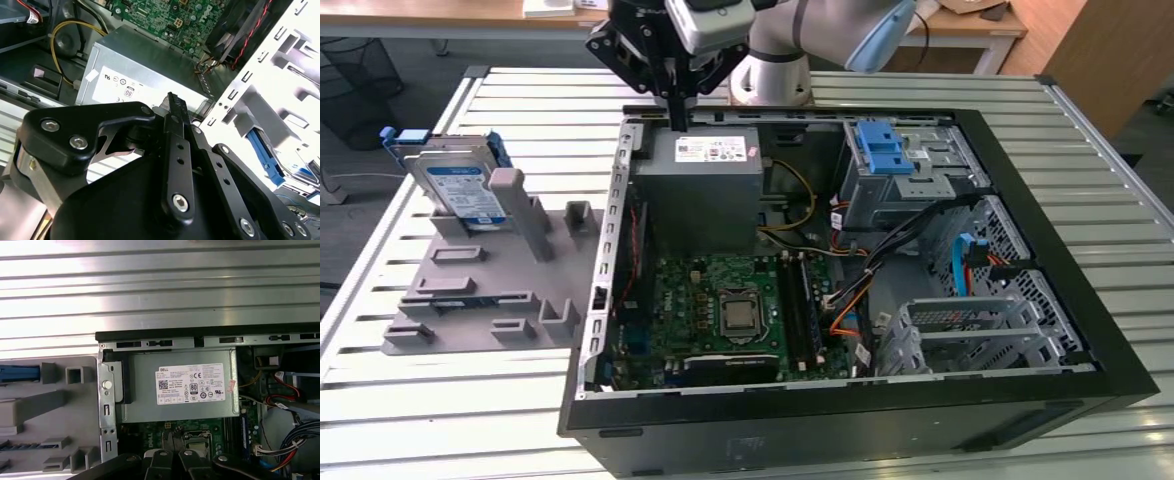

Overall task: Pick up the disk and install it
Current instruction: 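Reach for the disk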

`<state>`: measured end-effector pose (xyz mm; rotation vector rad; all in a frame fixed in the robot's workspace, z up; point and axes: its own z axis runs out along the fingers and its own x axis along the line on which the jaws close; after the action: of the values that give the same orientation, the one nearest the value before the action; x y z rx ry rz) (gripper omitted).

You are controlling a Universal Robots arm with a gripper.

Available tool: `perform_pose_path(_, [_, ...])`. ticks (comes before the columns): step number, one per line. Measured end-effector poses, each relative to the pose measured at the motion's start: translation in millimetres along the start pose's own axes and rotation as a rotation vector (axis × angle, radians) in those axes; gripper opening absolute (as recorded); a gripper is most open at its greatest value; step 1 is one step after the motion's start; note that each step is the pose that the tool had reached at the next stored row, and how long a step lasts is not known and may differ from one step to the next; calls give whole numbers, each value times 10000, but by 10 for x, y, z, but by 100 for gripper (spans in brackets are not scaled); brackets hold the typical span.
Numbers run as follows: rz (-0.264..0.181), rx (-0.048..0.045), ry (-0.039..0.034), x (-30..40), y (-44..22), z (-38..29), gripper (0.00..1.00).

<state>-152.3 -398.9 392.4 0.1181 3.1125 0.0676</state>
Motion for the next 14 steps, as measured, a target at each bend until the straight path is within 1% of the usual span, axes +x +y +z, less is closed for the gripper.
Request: perform_pose_path(14, [-1,0,0,87,-7,7,11])
